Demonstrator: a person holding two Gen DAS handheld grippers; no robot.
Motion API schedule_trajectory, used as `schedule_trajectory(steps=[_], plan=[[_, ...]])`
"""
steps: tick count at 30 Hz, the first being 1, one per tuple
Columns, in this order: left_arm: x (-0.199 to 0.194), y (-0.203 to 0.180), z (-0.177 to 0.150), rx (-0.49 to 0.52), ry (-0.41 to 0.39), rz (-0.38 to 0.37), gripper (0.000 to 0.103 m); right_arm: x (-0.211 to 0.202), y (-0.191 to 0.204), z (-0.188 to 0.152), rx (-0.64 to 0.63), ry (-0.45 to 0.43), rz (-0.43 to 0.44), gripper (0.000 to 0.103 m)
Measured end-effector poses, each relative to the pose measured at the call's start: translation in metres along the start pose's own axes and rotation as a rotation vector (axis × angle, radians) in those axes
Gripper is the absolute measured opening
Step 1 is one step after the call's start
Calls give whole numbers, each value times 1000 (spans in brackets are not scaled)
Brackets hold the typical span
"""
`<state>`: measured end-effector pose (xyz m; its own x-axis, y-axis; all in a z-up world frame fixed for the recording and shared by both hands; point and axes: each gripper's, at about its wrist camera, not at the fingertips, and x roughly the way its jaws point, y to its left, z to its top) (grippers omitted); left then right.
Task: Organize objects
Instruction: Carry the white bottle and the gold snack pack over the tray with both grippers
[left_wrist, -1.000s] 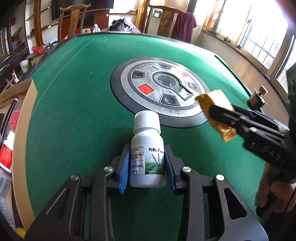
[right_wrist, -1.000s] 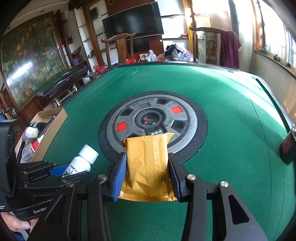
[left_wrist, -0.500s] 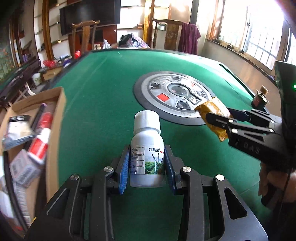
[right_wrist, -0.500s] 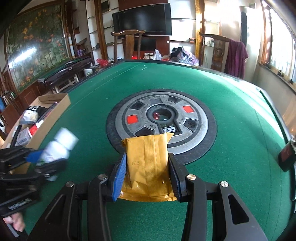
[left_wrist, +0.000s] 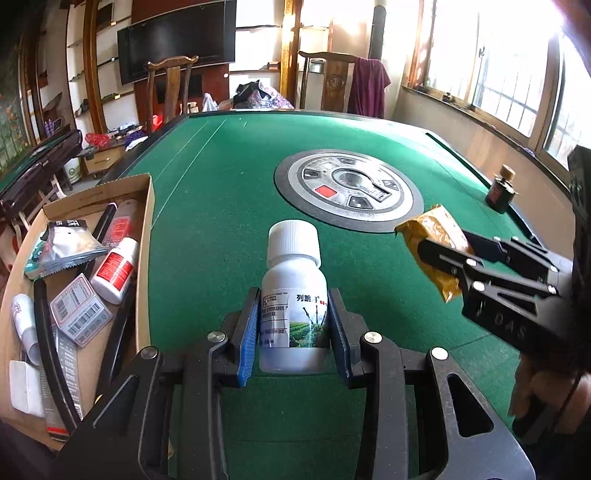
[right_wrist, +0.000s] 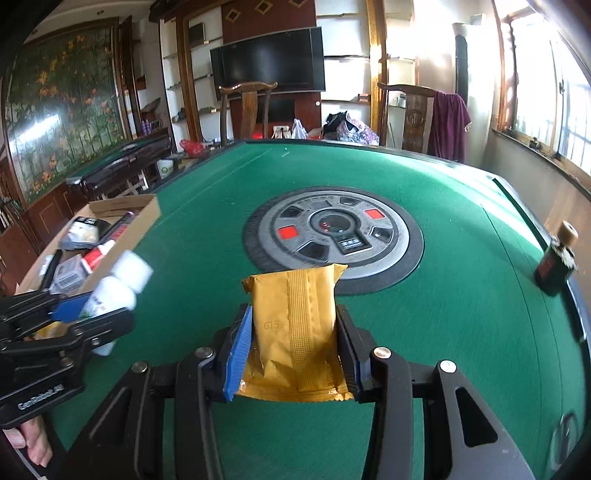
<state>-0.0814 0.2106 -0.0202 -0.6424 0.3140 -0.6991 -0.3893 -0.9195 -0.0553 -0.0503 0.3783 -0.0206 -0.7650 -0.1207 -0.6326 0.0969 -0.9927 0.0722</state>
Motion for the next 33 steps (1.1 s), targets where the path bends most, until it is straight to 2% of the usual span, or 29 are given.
schedule_trajectory(steps=[5,10,24,33], plan=[[-13,2,-3,9,-30,-2,34,-8,7,-5,44,0,26,44],[-26,9,-4,8,-68,7,34,-11,20,-5,35,8,38,44],[-56,58,-13,-43,-156,76,34,-19,78,7,-44,0,86,44],[-64,87,-16,-94,-182,113,34,-16,112,14,-96,4,114,44]])
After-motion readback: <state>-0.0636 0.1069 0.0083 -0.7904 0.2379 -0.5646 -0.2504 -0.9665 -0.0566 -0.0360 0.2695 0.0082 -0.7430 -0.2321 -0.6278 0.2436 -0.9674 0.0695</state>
